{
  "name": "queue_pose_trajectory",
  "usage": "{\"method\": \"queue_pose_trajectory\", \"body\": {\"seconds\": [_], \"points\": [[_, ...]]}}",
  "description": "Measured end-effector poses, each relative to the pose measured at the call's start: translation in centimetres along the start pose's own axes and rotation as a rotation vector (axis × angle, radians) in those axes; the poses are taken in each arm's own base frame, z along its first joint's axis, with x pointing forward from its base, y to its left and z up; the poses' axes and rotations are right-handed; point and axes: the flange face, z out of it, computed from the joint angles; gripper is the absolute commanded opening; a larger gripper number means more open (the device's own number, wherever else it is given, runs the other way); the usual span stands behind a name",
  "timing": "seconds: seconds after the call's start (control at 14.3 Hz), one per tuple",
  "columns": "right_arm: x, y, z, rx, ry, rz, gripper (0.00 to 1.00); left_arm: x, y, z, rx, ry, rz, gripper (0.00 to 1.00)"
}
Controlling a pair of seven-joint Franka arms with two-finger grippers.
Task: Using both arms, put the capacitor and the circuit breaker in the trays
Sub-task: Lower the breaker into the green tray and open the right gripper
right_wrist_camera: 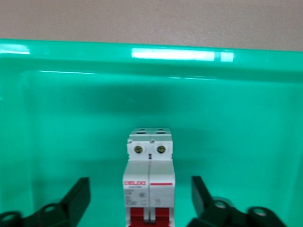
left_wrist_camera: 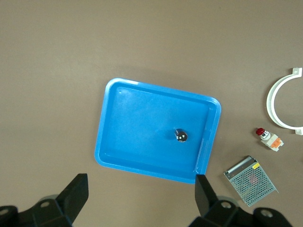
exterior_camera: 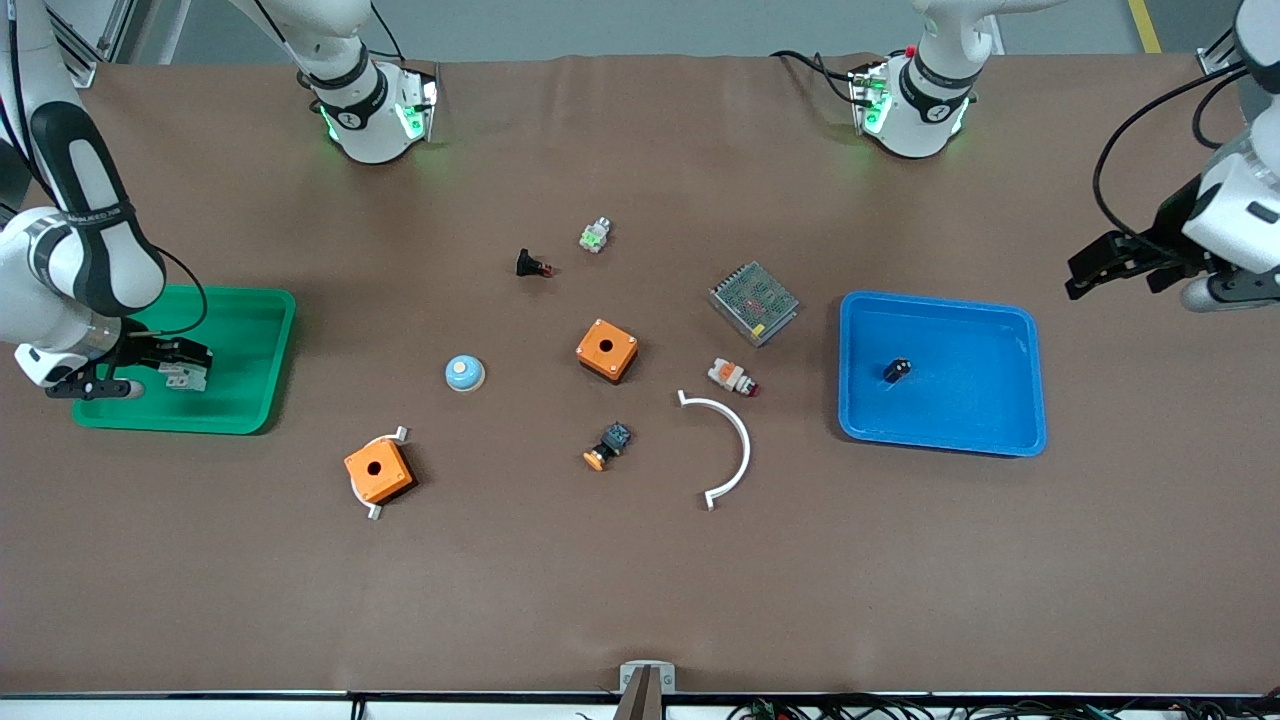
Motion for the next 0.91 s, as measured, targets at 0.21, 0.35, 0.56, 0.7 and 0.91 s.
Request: {"method": "queue_pose_trajectory", "body": {"seconds": [0.21,0.35,0.56,0.7,0.91], "points": [[2.3,-1.7,-3.5,0.006,-0.018,0.001,1.00,0.2,0.0,-1.4,-0.002,0.019,-0.001,1.00],[3.7,-3.7,-6.2,0.004,-0.025,0.004,1.00,0.3,0.0,-2.3,-0.004,0.037,-0.001,1.00],[5.2,-7.3,-10.5,0.005,-0.050,0.023,1.00,0.6,0.0,-3.0,-0.006,0.050,0.000,1.00],[5.9,-9.9,-13.6,0.002,-0.060,0.035,1.00,1.0,0.1,-2.8,-0.007,0.048,0.001,1.00],[6.8,-14.4,-17.9,-0.010,-0.063,0.060,1.00,2.5,0.3,-2.3,-0.012,0.047,0.004,1.00]]}}
